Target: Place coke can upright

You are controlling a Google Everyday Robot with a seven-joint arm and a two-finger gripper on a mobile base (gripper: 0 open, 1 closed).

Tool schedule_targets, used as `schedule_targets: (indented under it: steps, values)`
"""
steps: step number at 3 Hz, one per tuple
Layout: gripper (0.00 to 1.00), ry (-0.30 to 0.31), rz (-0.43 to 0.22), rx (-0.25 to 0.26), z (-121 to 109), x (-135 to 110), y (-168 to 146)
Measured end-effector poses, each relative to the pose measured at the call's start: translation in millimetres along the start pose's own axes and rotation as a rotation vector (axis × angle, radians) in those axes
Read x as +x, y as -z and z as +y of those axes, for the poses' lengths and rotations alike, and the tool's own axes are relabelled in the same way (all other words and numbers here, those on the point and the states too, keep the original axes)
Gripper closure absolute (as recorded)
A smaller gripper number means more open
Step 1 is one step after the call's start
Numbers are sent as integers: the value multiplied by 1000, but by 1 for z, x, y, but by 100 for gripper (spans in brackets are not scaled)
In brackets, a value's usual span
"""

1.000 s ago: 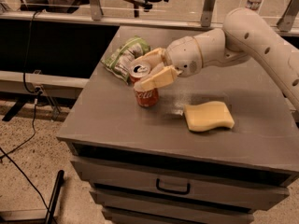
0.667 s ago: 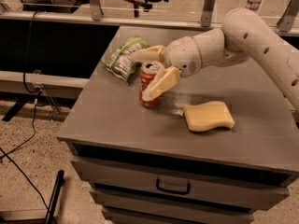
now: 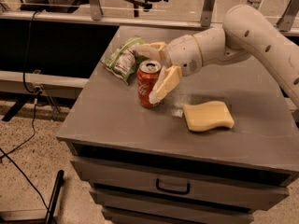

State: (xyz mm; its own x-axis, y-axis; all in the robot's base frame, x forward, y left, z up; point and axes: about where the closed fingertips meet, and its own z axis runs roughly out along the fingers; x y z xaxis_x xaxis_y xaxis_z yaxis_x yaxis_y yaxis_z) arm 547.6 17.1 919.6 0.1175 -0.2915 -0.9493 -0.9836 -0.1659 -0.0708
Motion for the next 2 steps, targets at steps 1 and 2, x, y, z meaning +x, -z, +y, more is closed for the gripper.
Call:
schedule_targets:
  steps: [1,2]
  values:
    - [0,1,4,1,0,0,1]
    - [0,8,51,90,7,-10,48]
